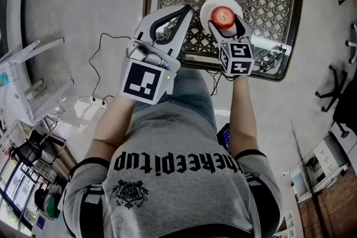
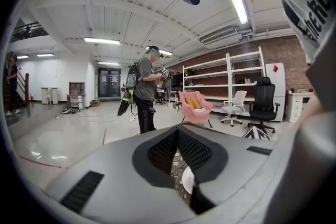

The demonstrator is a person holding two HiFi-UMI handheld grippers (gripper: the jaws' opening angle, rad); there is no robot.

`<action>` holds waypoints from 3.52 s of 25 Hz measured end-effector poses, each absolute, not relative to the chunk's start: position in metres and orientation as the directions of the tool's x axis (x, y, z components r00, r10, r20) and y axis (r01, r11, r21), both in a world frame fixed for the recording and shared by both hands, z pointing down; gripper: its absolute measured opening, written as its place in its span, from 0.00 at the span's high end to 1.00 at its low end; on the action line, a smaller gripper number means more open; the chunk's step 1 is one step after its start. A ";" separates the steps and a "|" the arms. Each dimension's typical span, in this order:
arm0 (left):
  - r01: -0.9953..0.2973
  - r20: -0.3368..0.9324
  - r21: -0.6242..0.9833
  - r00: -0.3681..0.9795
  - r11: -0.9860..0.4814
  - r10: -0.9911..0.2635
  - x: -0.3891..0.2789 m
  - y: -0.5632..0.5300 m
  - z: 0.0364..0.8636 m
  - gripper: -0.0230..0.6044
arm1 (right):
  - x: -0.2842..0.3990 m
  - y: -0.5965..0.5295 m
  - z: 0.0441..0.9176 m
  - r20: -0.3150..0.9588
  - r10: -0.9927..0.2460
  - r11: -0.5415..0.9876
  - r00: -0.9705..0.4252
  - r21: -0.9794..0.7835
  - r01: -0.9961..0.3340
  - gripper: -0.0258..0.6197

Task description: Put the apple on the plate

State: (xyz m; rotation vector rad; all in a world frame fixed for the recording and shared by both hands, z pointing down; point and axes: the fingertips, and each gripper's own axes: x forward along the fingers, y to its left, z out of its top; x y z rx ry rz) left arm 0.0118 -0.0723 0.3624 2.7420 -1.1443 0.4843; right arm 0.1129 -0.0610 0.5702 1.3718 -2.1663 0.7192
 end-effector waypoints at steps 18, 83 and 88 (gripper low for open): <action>-0.697 0.340 0.002 0.675 -0.717 -0.655 0.015 -0.078 0.364 0.89 | 0.113 -0.059 0.576 0.655 -0.657 0.330 -0.373 -0.195 -0.924 0.34; -0.065 0.183 0.013 0.981 -0.998 -0.062 0.026 -0.029 0.280 0.89 | 0.064 0.010 0.307 0.264 -0.957 -0.164 0.119 -0.158 -0.974 0.95; -0.004 0.183 0.008 0.983 -1.000 -0.002 0.020 -0.020 0.280 0.89 | 0.053 0.020 0.295 0.226 -0.959 -0.207 0.169 -0.158 -0.965 0.95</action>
